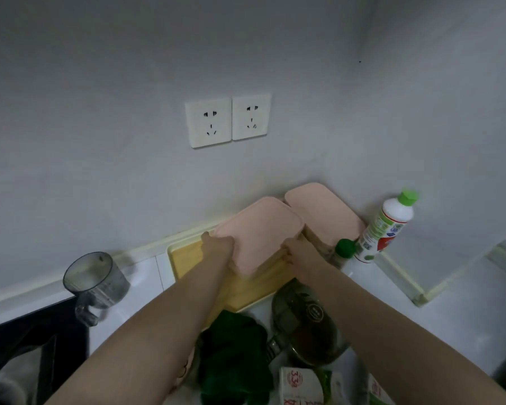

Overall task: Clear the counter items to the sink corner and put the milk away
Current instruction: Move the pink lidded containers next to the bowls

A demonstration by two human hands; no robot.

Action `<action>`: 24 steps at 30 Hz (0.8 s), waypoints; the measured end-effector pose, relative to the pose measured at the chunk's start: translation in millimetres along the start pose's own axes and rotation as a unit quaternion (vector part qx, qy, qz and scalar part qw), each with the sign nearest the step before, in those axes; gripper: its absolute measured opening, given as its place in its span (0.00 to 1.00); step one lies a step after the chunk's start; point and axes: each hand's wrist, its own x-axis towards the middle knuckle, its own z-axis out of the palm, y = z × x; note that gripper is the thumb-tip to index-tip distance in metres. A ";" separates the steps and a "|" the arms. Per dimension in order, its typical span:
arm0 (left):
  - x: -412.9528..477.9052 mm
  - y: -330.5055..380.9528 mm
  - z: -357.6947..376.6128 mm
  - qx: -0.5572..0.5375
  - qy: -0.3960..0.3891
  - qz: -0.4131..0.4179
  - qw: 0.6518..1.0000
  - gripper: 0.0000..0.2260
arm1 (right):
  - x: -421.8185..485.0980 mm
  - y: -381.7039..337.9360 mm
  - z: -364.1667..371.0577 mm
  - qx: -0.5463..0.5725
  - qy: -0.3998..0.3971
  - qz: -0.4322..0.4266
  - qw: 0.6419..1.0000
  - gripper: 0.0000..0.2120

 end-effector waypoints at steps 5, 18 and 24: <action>17.1 12.5 -3.7 0.085 -0.057 0.074 0.992 0.25 | 14.1 -6.0 9.2 0.116 -0.057 0.078 0.988 0.13; 39.0 11.7 -12.8 0.101 -0.122 0.021 0.987 0.25 | 21.6 -5.3 32.8 0.155 -0.049 0.177 0.971 0.25; 40.6 6.4 -16.5 0.084 -0.116 0.018 0.990 0.23 | 24.1 -6.4 32.3 0.148 -0.055 0.082 0.984 0.14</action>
